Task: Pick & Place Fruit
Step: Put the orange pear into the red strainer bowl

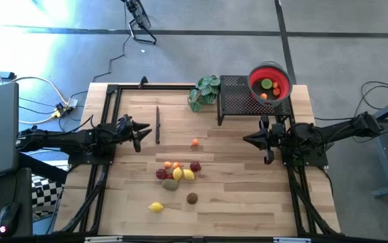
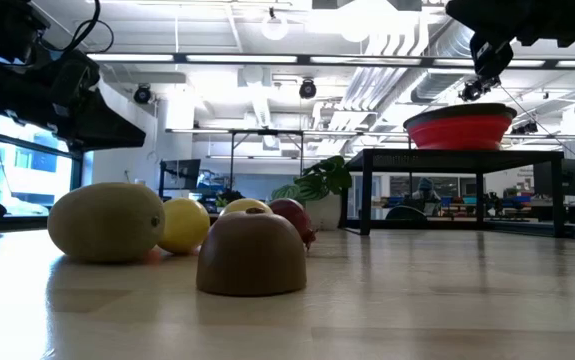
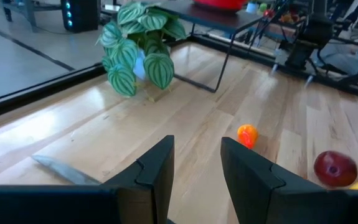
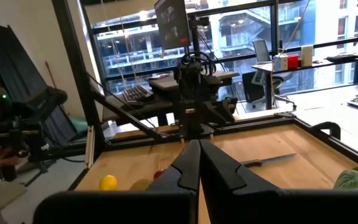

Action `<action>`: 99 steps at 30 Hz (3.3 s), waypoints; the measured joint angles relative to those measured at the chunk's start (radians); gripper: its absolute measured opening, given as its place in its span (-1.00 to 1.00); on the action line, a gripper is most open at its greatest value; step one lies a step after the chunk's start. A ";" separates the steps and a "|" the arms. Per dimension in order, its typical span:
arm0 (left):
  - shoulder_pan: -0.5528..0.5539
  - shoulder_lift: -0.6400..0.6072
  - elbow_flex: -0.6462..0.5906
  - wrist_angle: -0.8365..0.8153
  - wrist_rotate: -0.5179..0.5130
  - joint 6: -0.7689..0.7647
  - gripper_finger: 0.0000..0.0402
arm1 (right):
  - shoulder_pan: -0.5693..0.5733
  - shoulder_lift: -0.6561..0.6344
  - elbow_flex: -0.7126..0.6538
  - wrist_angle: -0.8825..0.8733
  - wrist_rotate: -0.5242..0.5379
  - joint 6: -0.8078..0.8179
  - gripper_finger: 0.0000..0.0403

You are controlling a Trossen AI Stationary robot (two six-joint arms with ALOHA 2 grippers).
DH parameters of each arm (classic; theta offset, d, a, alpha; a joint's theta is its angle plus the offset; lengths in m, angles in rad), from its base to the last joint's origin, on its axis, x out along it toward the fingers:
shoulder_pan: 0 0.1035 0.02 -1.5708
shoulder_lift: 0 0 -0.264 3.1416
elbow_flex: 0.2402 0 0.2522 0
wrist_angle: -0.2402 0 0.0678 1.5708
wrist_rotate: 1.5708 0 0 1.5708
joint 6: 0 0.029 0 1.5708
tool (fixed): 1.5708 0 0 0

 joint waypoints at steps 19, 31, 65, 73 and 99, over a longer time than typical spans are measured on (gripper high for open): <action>-0.108 0.034 0.001 0.158 0.019 -0.060 -0.37 | 0.000 0.070 0.000 0.066 0.004 0.050 -0.99; -0.235 0.342 0.076 0.323 -0.200 -0.010 -0.37 | 0.000 0.080 0.000 0.076 0.005 0.050 -0.99; -0.235 0.665 0.267 0.321 -0.257 0.162 -0.37 | 0.000 0.081 0.000 0.073 0.056 -0.003 -0.99; -0.235 0.666 0.267 0.328 -0.228 0.140 -0.27 | 0.000 0.081 0.000 0.069 0.054 -0.003 -0.99; -0.235 0.688 0.267 0.366 -0.100 0.037 0.45 | 0.000 0.081 0.000 0.064 0.054 -0.020 -0.99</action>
